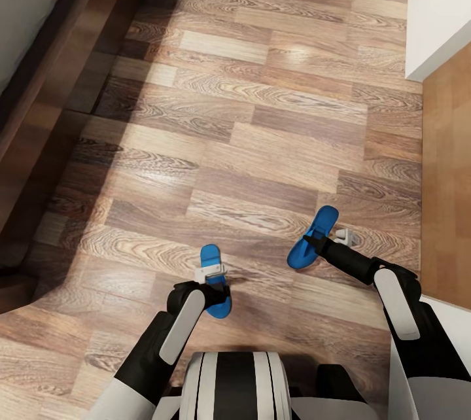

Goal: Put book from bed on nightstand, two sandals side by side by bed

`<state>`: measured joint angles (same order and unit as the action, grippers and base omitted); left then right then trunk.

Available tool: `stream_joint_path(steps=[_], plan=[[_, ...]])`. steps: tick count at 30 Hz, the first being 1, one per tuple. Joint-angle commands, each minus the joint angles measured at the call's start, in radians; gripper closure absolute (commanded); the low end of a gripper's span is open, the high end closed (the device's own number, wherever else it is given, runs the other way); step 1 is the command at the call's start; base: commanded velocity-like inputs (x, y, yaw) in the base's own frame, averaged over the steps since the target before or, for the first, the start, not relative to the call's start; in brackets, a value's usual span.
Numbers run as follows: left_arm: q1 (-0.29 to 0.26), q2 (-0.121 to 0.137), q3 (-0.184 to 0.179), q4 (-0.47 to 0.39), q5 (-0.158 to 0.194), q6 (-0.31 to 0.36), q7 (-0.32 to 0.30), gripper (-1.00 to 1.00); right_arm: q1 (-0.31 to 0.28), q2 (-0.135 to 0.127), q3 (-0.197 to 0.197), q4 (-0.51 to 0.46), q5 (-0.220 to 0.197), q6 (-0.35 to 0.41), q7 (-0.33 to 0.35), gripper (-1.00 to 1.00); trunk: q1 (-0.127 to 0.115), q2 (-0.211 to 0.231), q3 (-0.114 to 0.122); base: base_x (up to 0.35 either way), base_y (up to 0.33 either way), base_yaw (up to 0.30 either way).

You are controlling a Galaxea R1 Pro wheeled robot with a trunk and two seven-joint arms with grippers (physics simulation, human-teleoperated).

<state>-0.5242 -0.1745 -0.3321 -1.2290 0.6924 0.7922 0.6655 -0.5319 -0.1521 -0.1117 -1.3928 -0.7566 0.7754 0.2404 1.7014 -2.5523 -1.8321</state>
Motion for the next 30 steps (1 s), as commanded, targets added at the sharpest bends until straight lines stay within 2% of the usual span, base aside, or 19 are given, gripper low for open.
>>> stream_joint_path(steps=[1,30], plan=[[0.000,0.000,-0.001,-0.001,0.010,0.001,0.010,-1.00,0.000,0.000,-0.002,0.000,0.002,0.005,0.008,1.00,0.000,0.000,0.000,0.000,0.000,0.000],[0.000,0.000,0.001,-0.001,0.010,0.001,0.008,-1.00,0.000,0.000,-0.002,0.000,0.002,0.005,0.007,1.00,0.000,0.000,0.000,0.030,0.000,0.000]])
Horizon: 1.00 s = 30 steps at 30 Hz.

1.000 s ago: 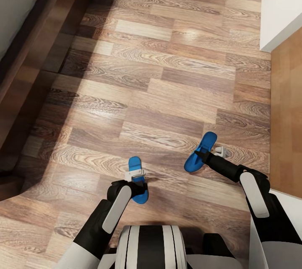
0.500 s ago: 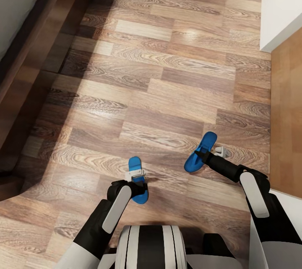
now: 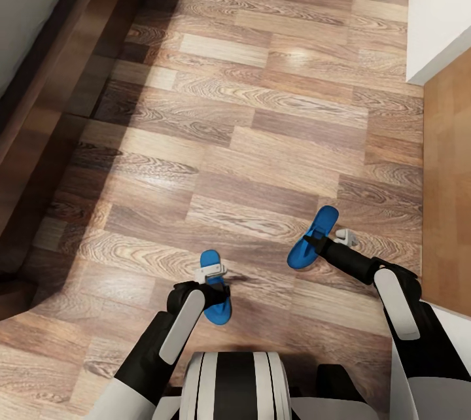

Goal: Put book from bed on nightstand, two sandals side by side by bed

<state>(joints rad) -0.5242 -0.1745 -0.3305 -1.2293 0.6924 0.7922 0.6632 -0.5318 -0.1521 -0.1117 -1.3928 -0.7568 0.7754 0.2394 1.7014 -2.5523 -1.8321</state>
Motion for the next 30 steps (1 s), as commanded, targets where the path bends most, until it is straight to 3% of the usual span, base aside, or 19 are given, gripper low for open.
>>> stream_joint_path(steps=[1,27,30], plan=[[0.000,0.000,-0.001,-0.001,0.010,0.001,0.010,-1.00,0.000,0.000,-0.002,0.000,0.002,0.005,0.008,1.00,0.000,0.000,0.000,0.000,0.000,0.000],[0.000,0.000,0.000,-0.001,0.009,-0.001,0.010,-1.00,0.000,0.000,-0.002,0.000,0.002,0.005,0.009,1.00,0.005,-0.003,0.000,0.000,0.000,0.000],[0.000,0.000,0.000,0.000,0.008,-0.027,0.010,-1.00,0.000,0.000,-0.002,0.000,0.002,0.005,0.009,1.00,0.005,-0.003,0.000,0.000,0.000,0.000]])
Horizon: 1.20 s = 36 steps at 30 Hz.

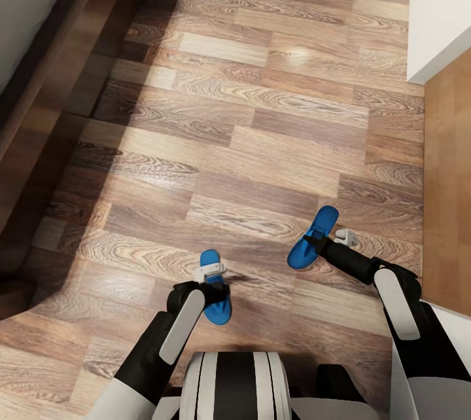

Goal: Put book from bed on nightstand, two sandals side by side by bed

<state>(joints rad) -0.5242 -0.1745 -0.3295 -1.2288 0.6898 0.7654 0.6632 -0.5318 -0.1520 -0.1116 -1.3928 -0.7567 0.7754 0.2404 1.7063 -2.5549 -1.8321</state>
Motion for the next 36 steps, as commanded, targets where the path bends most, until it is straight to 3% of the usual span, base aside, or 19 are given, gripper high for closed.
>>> stream_joint_path(steps=[1,7,26,27,36], plan=[[0.000,0.000,-0.001,-0.001,0.010,-0.010,0.010,-1.00,0.000,0.000,-0.002,0.000,0.002,0.005,0.008,1.00,0.000,0.000,0.000,0.000,0.000,0.000],[0.000,0.000,-0.002,0.057,0.011,-0.103,0.009,-1.00,0.000,0.000,-0.002,0.000,0.002,0.005,0.008,1.00,0.000,0.000,0.000,0.000,0.000,0.000],[0.000,0.000,-0.004,0.103,0.012,-0.113,0.004,-1.00,0.000,-0.001,-0.002,0.000,0.002,0.005,0.008,1.00,0.000,0.000,0.000,0.000,0.000,0.000],[0.000,0.000,-0.004,0.103,0.012,-0.113,0.004,1.00,0.000,-0.001,-0.002,-0.001,0.002,0.005,0.009,1.00,0.000,0.000,0.000,0.000,0.000,0.000],[0.000,0.000,-0.005,0.101,0.011,-0.112,0.004,1.00,0.000,-0.001,-0.002,-0.002,0.002,0.005,0.010,1.00,0.000,0.000,0.000,0.000,0.000,0.000]])
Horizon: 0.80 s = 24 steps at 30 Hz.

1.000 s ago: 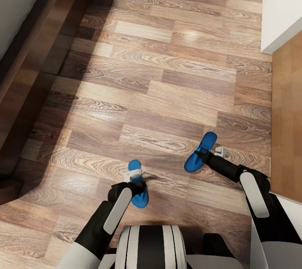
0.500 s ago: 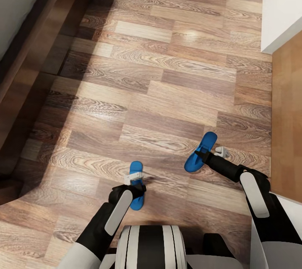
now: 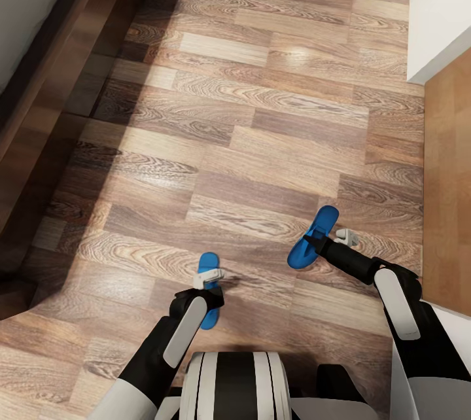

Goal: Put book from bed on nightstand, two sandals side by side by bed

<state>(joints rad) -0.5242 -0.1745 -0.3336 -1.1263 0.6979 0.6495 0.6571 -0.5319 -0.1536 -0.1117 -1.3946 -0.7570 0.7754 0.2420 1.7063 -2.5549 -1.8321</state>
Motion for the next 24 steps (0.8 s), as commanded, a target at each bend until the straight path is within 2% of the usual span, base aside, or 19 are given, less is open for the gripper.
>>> stream_joint_path(steps=[1,8,24], plan=[[0.000,0.000,-0.001,-0.001,0.003,0.004,0.010,1.00,0.000,0.000,-0.002,0.000,0.002,0.005,0.008,1.00,0.000,0.000,-0.001,0.000,0.000,0.000],[0.000,0.000,-0.001,-0.001,0.003,0.005,0.010,1.00,0.000,0.000,-0.002,-0.001,0.002,0.005,0.008,1.00,0.000,0.000,-0.001,0.000,0.000,0.000],[0.000,0.000,-0.001,-0.007,0.003,0.009,0.012,1.00,0.000,0.000,-0.002,0.000,0.002,0.005,0.008,1.00,-0.007,0.004,0.061,0.000,0.000,0.000]])
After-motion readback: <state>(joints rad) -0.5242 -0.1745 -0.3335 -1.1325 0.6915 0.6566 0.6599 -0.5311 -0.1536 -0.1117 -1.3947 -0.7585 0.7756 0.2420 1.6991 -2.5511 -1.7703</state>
